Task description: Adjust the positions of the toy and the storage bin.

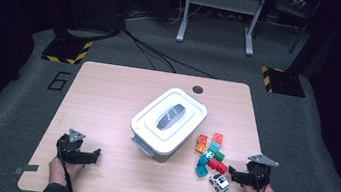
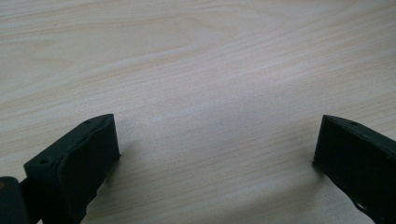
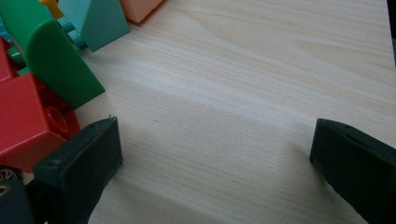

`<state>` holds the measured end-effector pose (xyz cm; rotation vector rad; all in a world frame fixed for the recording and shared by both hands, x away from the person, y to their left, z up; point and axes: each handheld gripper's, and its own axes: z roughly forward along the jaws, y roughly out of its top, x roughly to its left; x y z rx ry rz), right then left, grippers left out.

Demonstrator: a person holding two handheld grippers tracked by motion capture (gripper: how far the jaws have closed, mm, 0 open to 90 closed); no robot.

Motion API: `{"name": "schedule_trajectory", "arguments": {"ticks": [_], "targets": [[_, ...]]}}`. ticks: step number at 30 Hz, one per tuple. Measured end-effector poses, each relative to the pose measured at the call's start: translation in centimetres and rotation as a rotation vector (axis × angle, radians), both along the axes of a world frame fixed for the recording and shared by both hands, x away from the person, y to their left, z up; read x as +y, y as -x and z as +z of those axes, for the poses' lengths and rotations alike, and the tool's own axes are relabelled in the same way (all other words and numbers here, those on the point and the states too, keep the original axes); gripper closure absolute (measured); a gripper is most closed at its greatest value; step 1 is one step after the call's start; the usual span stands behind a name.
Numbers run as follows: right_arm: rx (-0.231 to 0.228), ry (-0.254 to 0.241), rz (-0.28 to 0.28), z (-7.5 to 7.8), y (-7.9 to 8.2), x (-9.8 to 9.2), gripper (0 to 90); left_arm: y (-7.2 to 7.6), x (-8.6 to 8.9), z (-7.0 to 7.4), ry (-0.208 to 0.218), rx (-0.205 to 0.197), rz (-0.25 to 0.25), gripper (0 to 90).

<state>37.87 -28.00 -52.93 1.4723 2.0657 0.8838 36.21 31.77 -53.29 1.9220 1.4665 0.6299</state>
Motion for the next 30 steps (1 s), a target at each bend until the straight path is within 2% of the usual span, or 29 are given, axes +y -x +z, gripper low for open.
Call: {"name": "schedule_trajectory", "arguments": {"ticks": [14, 18, 24, 26, 27, 30], "targets": [[0.001, -0.002, 0.001, 0.0, 0.0, 0.0, 1.5, 0.0, 0.1, 0.1, -0.002, 0.008, -0.006, 0.0], [0.000, -0.003, 0.001, 0.0, 0.0, 0.0, 1.5, -0.1, 0.0, 0.3, -0.020, 0.015, -0.010, 0.0], [0.000, -0.002, 0.000, 0.0, 0.0, 0.0, 1.5, -0.1, 0.2, 1.8, 0.011, 0.004, -0.013, 0.0], [0.001, -0.002, 0.000, 0.0, 0.0, 0.0, 1.5, 0.0, 0.1, 2.8, 0.031, -0.006, -0.015, 0.0], [0.001, -0.002, 0.000, 0.0, 0.0, 0.0, 1.5, 0.0, 0.1, 2.8, 0.031, -0.006, -0.015, 0.0], [0.000, -0.002, 0.000, 0.0, 0.0, 0.0, 1.5, 0.2, -0.5, 4.2, 0.043, -0.006, -0.031, 0.0]]}}
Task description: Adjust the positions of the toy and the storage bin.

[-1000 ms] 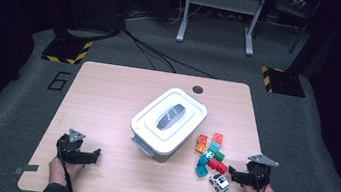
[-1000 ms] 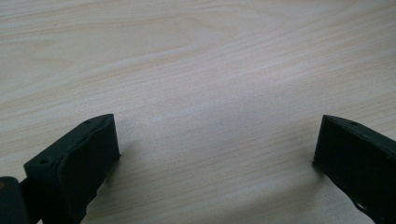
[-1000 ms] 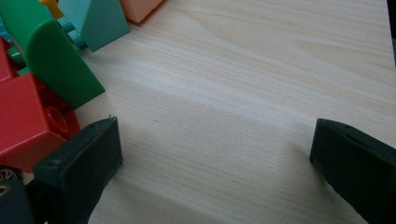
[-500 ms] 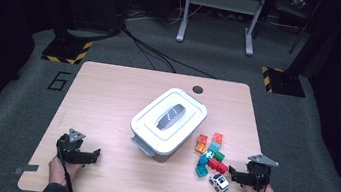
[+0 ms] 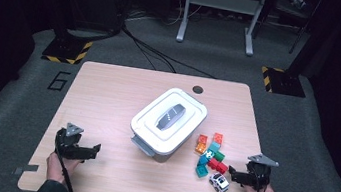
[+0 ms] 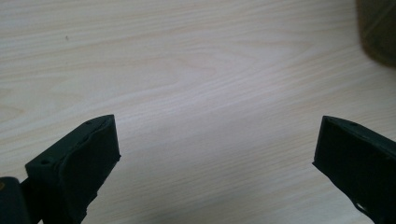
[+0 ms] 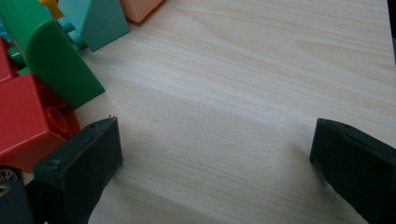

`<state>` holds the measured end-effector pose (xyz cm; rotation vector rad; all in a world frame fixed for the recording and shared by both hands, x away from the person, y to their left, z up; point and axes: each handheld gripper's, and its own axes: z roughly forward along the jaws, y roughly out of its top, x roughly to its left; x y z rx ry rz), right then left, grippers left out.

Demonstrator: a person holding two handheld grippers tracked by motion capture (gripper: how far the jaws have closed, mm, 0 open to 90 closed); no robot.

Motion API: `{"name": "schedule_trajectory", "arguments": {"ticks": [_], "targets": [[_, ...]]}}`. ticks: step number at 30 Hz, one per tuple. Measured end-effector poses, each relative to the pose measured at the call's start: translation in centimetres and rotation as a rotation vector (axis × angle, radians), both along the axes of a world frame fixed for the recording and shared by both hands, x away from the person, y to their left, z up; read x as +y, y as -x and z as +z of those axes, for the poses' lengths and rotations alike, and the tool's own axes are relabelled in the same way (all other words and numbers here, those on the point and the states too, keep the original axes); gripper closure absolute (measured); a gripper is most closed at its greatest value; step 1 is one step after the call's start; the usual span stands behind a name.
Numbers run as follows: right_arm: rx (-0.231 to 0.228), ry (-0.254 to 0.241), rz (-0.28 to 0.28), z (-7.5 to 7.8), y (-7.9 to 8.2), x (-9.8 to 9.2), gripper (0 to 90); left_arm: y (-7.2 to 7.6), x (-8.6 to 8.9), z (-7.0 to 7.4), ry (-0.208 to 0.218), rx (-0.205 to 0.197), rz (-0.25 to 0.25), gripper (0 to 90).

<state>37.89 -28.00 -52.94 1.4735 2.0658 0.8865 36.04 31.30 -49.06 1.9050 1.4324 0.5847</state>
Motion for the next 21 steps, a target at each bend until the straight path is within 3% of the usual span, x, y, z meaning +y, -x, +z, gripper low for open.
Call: {"name": "schedule_trajectory", "arguments": {"ticks": [16, 21], "targets": [[0.000, 0.000, 0.000, 0.0, 0.0, 0.0, 1.5, -0.8, -2.3, 4.8, 0.024, -0.010, -0.062, 0.0], [0.000, 0.006, 0.003, 0.0, 0.0, 0.0, 1.5, -1.0, -3.2, 6.2, 0.010, -0.025, -0.090, 0.0]]}}
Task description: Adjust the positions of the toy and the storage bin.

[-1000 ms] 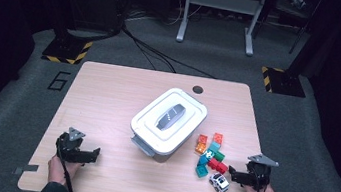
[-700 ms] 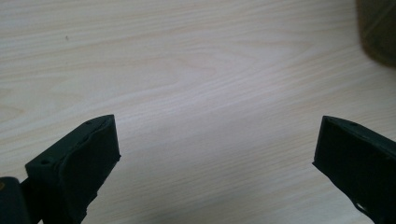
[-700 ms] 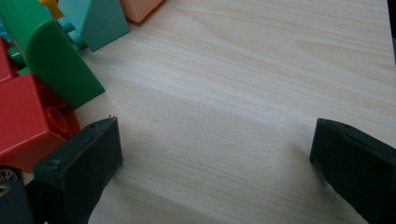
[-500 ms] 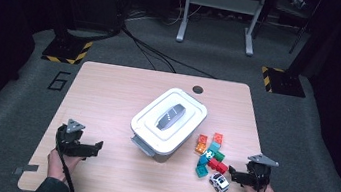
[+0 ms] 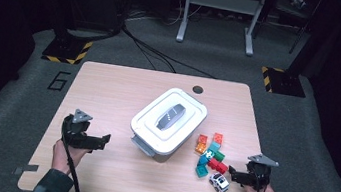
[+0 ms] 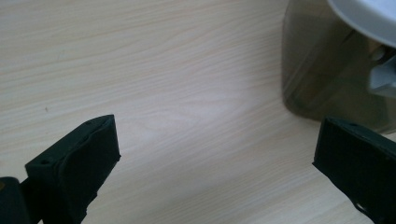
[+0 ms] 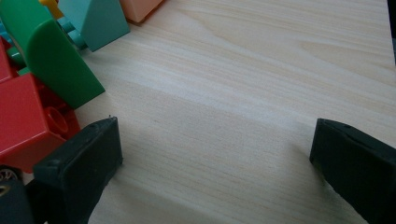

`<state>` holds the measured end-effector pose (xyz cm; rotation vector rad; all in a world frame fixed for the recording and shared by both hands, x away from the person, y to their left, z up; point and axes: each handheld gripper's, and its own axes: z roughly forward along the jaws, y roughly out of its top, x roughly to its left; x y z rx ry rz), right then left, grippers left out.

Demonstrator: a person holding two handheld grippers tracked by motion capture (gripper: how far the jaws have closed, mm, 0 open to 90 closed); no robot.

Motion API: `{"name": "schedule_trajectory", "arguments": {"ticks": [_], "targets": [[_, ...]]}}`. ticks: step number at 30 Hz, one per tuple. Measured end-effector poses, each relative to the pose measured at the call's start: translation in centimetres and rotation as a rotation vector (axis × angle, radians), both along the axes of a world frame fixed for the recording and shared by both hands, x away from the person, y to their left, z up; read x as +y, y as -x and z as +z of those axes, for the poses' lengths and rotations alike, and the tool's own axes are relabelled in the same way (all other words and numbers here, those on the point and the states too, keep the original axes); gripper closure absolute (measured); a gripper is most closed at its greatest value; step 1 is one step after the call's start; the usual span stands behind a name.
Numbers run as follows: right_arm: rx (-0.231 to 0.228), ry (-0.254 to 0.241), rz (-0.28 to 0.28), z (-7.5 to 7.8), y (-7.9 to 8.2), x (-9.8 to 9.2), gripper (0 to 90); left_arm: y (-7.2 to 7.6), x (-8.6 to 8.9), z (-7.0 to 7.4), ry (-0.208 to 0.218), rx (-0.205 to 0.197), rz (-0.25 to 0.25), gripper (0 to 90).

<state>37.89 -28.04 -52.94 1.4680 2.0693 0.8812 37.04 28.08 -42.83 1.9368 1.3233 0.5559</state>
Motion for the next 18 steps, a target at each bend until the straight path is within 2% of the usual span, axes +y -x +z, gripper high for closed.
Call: {"name": "schedule_trajectory", "arguments": {"ticks": [2, 13, 18], "targets": [[0.000, 0.000, 0.000, 0.0, 0.0, 0.0, 1.5, -0.1, -0.3, 0.3, -0.001, -0.006, -0.002, 0.0], [0.000, 0.000, 0.000, 0.0, 0.0, 0.0, 1.5, -1.1, -3.4, 3.6, -0.027, -0.032, -0.092, 0.0], [-0.001, -0.005, -0.003, 0.0, 0.0, 0.0, 1.5, -1.5, -4.5, 4.1, -0.034, -0.036, -0.114, 0.0]]}}
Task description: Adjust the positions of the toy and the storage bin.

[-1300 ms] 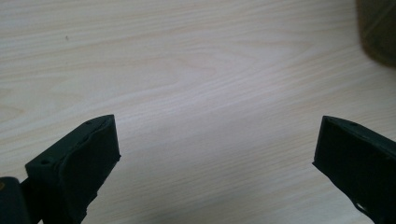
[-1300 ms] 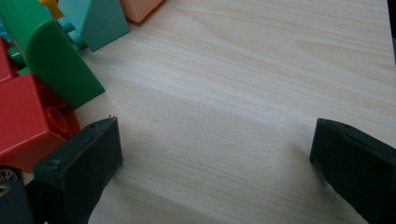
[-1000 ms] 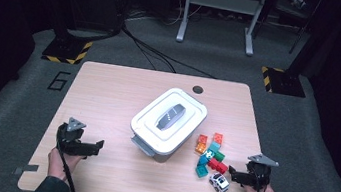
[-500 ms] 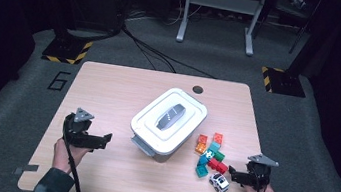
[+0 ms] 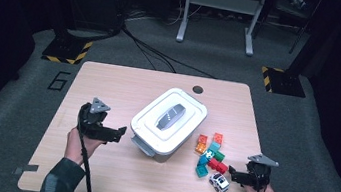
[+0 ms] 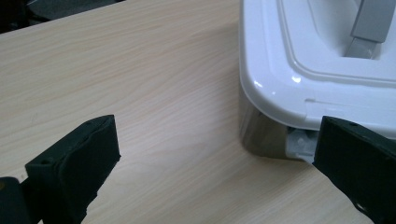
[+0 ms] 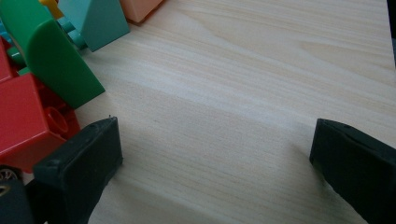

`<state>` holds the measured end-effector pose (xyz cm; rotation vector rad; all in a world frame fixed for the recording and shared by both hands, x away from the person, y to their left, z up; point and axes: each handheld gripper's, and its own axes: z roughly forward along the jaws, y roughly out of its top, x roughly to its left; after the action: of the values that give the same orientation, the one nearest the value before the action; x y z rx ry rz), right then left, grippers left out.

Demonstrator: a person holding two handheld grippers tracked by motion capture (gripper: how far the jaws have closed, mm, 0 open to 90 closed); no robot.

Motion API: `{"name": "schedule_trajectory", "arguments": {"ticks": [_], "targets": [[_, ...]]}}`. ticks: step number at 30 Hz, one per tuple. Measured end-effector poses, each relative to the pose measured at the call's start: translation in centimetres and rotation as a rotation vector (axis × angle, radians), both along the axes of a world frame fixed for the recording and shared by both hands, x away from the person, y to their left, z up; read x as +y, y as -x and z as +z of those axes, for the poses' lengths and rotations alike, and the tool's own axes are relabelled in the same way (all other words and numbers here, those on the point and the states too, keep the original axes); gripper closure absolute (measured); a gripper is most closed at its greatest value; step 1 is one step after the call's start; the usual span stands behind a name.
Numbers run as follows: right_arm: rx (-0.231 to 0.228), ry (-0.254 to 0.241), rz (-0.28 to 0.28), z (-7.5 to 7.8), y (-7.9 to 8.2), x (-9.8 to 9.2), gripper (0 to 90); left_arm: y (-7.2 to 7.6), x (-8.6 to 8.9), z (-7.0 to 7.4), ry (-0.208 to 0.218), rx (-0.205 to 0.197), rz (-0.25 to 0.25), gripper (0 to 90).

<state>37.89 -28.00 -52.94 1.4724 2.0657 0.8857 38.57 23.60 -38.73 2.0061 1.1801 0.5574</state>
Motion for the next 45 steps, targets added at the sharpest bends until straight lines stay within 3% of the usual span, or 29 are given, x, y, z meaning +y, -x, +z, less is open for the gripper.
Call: {"name": "schedule_trajectory", "arguments": {"ticks": [3, 11, 17, 30, 33, 37, 38, 45], "targets": [[0.000, -0.001, 0.000, 0.0, 0.0, 0.0, 1.5, -0.4, -1.1, 0.6, -0.002, -0.021, -0.016, 0.0], [0.000, -0.001, 0.000, 0.0, 0.0, 0.0, 1.5, -1.2, -3.4, 1.7, -0.009, -0.030, -0.064, 0.0], [0.000, -0.001, 0.000, 0.0, 0.0, 0.0, 1.5, -2.2, -6.1, 2.1, -0.045, -0.024, -0.120, 0.0], [0.001, -0.001, -0.002, 0.0, 0.0, 0.0, 1.5, -4.3, -11.3, 1.1, -0.071, -0.018, -0.182, 1.8], [0.000, 0.000, 0.000, 0.0, 0.0, 0.0, 1.5, -4.8, -12.8, 0.8, -0.091, -0.036, -0.197, 9.8], [0.001, -0.002, -0.002, 0.0, 0.0, 0.0, 1.6, -5.4, -13.6, 0.7, -0.104, -0.048, -0.190, 17.8], [0.002, -0.003, -0.004, 0.0, 0.0, 0.0, 1.7, -5.7, -13.8, 0.6, -0.110, -0.057, -0.184, 23.8], [0.001, -0.002, -0.001, 0.0, 0.0, 0.0, 1.7, -6.2, -14.1, 0.6, -0.112, -0.063, -0.173, 32.0]]}}
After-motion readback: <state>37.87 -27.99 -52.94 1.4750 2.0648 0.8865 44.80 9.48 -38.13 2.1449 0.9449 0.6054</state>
